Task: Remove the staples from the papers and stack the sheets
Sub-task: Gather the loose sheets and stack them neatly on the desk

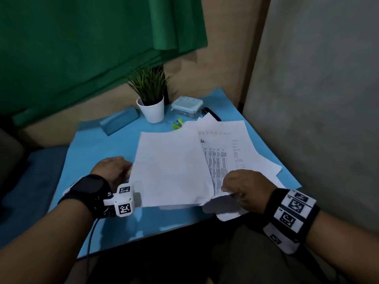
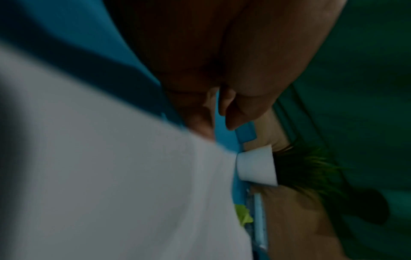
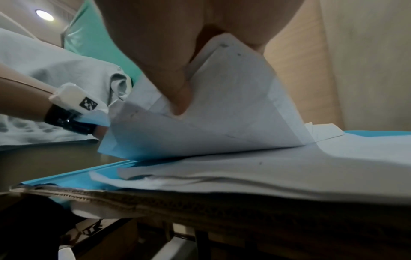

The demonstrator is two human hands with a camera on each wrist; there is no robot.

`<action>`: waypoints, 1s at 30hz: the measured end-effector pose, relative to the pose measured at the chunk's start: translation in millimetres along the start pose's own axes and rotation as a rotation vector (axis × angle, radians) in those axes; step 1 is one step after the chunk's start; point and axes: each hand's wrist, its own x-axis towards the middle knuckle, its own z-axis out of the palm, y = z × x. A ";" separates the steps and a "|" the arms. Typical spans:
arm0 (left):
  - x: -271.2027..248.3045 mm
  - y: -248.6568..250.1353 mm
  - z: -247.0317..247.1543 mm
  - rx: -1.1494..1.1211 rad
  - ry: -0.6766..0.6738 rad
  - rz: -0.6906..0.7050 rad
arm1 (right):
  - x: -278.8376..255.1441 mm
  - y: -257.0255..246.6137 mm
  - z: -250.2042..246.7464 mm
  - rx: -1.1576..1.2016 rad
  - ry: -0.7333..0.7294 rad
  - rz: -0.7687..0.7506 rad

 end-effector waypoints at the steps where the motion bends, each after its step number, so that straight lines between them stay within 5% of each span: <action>1: -1.6 3.6 -5.1 -0.021 0.021 0.022 | 0.0 -1.3 1.0 0.031 0.006 0.045; 5: -45.0 15.5 -22.7 0.374 0.238 0.411 | 10.2 -9.3 6.2 0.111 0.101 0.172; 7: -91.5 16.5 -17.5 0.509 0.150 0.534 | 22.7 -17.9 6.4 0.076 0.131 0.191; 8: -114.4 12.4 -8.0 0.456 -0.014 0.433 | 29.0 -26.5 6.1 0.038 0.135 0.193; 11: -155.4 -14.7 36.8 0.132 -0.464 -0.203 | 44.1 -70.0 10.0 -0.040 0.082 0.185; 13: -149.3 -33.5 56.1 -0.111 -0.368 -0.274 | 53.8 -108.5 17.4 -0.057 -0.005 0.156; 17: -112.0 -51.4 42.2 0.140 0.017 0.102 | 73.1 -154.4 22.0 0.125 -0.247 0.104; 19: -103.5 -47.4 15.5 0.372 0.102 0.370 | 84.4 -146.3 8.1 0.292 -0.163 0.124; 22: -106.7 -11.8 -30.2 0.758 0.013 0.787 | 111.2 -115.2 -29.4 0.326 0.255 0.074; 24: -116.5 36.3 -53.3 0.952 -0.062 0.958 | 137.6 -100.4 -63.6 0.275 0.388 0.001; 27: -139.5 107.3 -72.7 1.097 -0.142 1.159 | 179.3 -100.7 -132.2 0.135 0.217 -0.108; 30: -156.1 166.9 -75.4 0.879 -0.270 1.062 | 207.1 -113.9 -182.8 0.025 0.040 -0.096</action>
